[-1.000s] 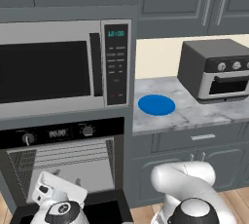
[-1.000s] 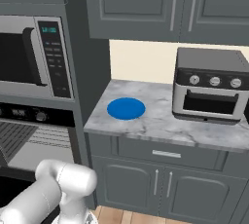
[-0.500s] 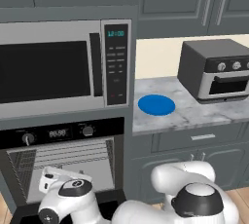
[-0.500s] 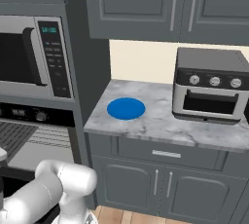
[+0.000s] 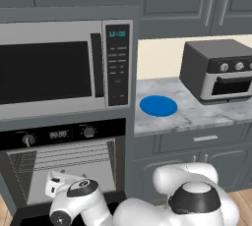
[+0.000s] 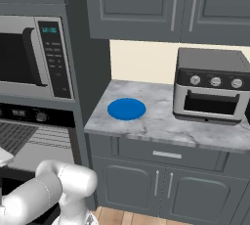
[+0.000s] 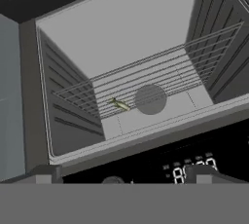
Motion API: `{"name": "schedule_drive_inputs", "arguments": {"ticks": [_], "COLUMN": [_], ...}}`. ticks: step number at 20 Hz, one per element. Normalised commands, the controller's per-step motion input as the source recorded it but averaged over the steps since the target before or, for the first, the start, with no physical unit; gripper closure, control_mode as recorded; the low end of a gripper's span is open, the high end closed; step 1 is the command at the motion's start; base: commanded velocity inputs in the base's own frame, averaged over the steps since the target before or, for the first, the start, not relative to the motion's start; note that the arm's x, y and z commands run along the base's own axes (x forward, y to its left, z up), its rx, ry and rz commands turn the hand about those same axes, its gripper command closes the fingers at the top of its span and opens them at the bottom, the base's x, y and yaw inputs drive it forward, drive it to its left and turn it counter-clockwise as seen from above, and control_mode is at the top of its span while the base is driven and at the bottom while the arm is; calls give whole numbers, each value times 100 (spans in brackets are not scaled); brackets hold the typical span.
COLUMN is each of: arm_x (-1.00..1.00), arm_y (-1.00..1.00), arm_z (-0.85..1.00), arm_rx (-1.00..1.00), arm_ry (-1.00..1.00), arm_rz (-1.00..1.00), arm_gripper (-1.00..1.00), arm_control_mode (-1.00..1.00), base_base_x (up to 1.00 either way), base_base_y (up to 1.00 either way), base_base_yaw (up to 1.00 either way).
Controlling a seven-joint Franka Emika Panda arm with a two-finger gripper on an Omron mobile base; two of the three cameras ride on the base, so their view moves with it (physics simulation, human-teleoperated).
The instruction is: Take the fish from the oven and place it on the plate on the counter.
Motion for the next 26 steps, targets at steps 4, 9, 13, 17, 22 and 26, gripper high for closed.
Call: {"name": "schedule_drive_inputs", "arguments": {"ticks": [4,9,13,17,22,26], "arm_x": [13,29,9,5,16,8], "arm_y": [0,0,0,1,1,4], "arm_z": [-31,-8,-4,-31,-29,0], "arm_rx": [2,1,10,18,21,11], "arm_ry": [4,-2,-17,-9,-2,-2], "arm_rz": [0,0,0,0,1,0], "arm_gripper": [-100,-100,-100,-100,-100,-100], "arm_control_mode": [-100,-100,-100,-100,-100,-100], "base_base_x": [0,0,0,0,0,0], "base_base_y": [0,0,0,0,0,0], "base_base_yaw": [0,0,0,0,0,0]}}
